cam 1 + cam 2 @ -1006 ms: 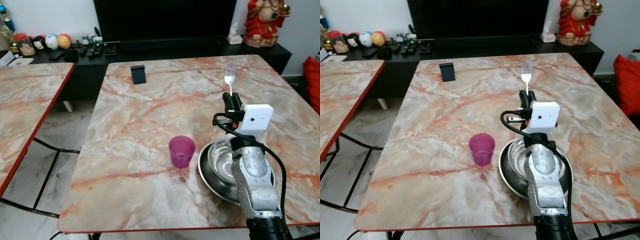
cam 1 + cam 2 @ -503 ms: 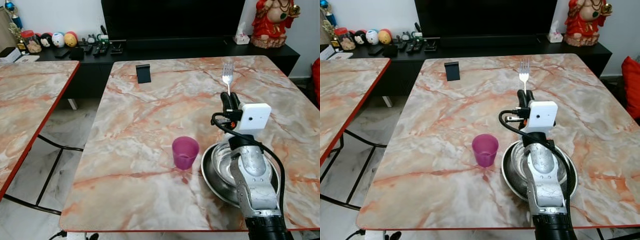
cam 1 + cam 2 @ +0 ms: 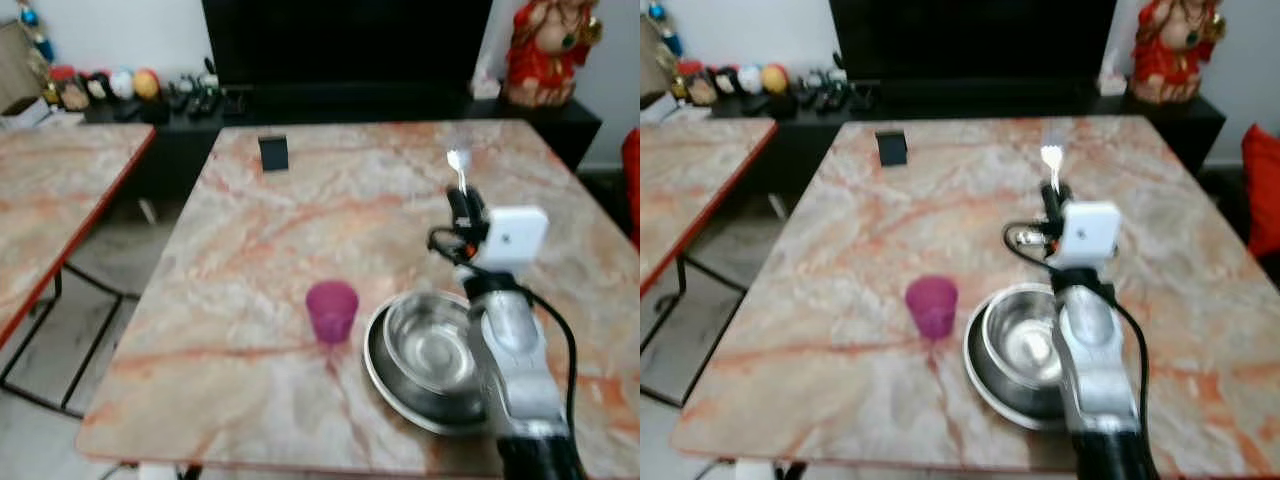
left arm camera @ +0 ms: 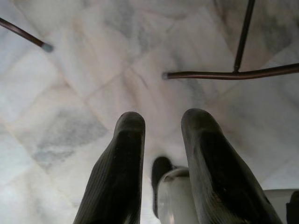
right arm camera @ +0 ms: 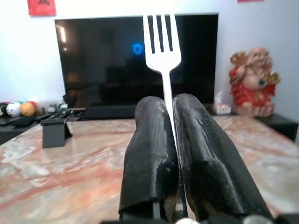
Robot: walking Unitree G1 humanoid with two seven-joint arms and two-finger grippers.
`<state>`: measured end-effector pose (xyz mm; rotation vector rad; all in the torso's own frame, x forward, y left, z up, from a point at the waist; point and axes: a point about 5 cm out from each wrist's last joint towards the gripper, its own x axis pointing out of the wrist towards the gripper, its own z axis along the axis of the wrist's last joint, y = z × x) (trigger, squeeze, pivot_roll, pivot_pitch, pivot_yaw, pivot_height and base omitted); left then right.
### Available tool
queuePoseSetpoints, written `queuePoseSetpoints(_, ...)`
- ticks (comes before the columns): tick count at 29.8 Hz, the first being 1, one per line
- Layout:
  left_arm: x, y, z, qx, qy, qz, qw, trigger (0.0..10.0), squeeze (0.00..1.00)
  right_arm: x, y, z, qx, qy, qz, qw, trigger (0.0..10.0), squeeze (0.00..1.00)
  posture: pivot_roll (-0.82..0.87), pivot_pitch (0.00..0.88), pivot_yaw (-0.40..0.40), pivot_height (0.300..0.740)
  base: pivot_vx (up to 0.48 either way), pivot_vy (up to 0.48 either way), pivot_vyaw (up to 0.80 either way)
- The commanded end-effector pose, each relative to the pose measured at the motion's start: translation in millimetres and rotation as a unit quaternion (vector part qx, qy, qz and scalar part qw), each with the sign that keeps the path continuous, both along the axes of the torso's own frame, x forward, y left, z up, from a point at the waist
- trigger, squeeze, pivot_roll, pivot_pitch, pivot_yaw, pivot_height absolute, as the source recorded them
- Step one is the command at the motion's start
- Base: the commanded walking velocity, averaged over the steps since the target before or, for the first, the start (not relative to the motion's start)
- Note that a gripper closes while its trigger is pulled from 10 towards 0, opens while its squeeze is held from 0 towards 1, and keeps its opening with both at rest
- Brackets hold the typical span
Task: Setting the table
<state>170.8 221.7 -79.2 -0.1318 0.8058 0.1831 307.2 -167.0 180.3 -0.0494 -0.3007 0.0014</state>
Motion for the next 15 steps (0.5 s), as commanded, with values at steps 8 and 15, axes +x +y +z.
queuePoseSetpoints(8,-5.9,6.3,-1,0.004,0.010,-0.001,1.000,10.0,0.00,-13.8,-2.4,5,-0.001,0.000,-0.014,1.000,10.0,0.00,-0.14,0.000,0.051,0.740,0.000,0.000,0.00)
queuePoseSetpoints(15,-5.6,5.5,-1,0.004,0.010,-0.007,1.000,10.0,0.00,-31.0,-29.5,6,-0.022,0.041,-0.068,0.997,10.0,0.00,-0.17,0.000,0.057,0.740,0.000,0.000,0.00)
